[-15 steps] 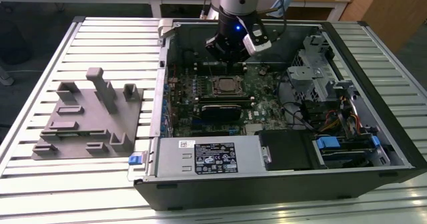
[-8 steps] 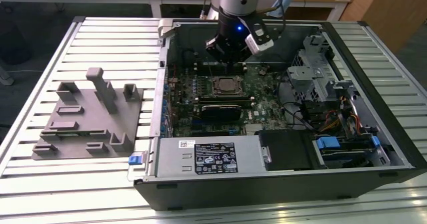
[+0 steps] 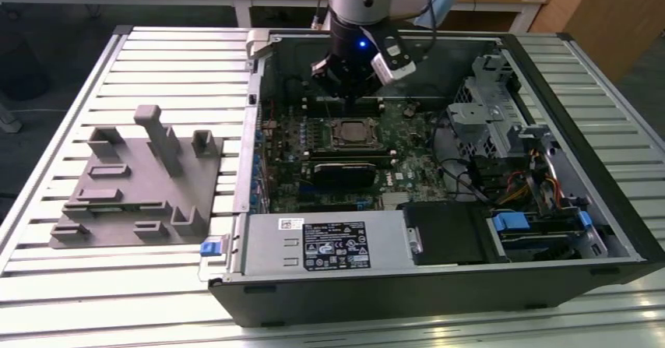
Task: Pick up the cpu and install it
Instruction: 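Install the first cpu locking lever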
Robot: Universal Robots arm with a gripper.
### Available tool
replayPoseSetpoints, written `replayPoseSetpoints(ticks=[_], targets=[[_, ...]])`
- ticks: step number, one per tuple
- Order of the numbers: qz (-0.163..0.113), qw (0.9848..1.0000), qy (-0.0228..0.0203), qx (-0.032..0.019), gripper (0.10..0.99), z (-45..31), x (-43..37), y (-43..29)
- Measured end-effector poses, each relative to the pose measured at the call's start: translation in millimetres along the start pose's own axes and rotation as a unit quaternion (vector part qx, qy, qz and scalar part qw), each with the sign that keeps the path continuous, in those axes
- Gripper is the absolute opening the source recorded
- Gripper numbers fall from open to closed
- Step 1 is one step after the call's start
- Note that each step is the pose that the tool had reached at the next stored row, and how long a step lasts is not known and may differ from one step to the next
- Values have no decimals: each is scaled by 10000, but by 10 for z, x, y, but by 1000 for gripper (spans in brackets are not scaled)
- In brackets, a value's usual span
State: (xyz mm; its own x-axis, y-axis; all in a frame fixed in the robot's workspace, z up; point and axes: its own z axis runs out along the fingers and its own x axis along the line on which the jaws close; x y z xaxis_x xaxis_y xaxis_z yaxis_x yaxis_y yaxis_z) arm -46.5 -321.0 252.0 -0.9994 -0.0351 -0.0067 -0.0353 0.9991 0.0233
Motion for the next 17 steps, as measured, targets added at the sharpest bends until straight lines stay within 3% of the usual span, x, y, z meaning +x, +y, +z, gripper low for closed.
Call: replayPoseSetpoints(ticks=[9, 17], targets=[[109, 9999, -2, 1, 106, 2, 110, 12], [134, 9999, -3, 1, 106, 5, 340, 23]])
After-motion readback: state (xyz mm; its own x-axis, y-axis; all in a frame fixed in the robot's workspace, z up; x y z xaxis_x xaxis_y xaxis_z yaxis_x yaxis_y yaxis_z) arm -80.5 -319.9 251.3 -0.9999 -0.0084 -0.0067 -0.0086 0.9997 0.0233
